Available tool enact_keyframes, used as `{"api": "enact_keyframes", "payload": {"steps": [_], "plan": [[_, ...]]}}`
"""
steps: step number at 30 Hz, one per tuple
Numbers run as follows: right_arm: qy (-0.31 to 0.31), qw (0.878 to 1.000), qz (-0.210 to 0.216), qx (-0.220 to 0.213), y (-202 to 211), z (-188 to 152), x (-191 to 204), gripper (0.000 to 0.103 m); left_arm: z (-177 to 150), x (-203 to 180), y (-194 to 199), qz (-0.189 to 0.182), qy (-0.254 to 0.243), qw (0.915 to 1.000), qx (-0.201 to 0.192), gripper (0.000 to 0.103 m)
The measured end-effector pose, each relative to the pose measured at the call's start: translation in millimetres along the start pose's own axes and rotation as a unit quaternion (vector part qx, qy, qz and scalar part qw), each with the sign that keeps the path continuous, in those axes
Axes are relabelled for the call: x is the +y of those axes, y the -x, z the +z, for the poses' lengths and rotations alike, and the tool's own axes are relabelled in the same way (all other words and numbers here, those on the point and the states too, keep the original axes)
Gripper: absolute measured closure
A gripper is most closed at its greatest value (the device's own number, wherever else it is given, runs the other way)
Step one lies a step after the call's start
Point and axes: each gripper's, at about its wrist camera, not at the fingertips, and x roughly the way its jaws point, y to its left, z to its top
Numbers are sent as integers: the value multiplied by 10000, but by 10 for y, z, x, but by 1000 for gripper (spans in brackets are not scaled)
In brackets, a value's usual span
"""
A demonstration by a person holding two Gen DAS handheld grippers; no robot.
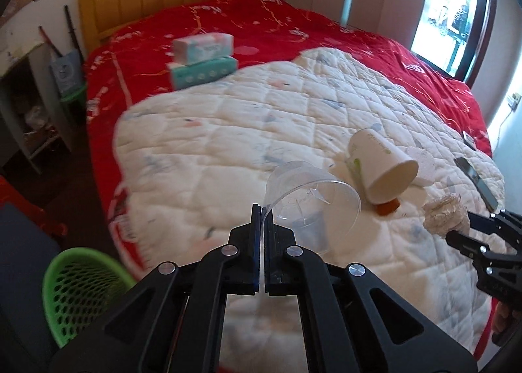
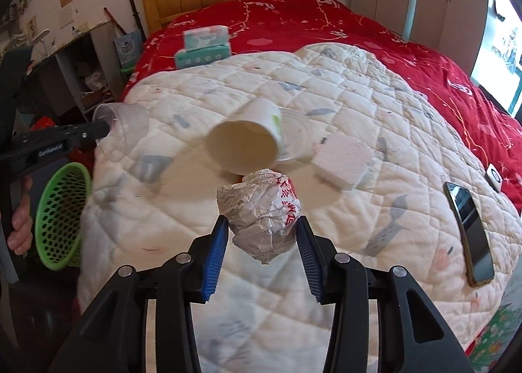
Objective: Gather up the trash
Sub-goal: 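Carry both items over the green basket and open both tools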
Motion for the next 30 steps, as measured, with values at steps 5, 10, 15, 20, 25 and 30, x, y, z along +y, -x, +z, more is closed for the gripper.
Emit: {"api": "enact_keyframes", "payload": {"steps": [5, 10, 15, 20, 25, 30], "plan": [[130, 9997, 212, -37, 64, 12, 316, 61, -162, 292, 409, 280, 124, 9993, -213, 103], [272, 9985, 467, -62, 94, 65, 663, 61, -325, 552, 718, 554, 204, 9977, -341, 103], [466, 9968, 642, -47, 101, 104, 988, 61, -513, 874, 942, 848, 423, 9949, -340, 103], [645, 9947, 792, -71, 131, 139, 1255, 61, -737, 1189, 1082, 1063, 667, 9918, -250, 103], [829, 9924, 910, -80, 144, 181, 1510, 61, -966, 1486, 1133, 1296, 893, 9875, -99, 103], [958, 9902, 1010, -75, 143, 217, 1715, 61, -1172, 1775, 1100, 1420, 1231, 9821, 142, 102]]}}
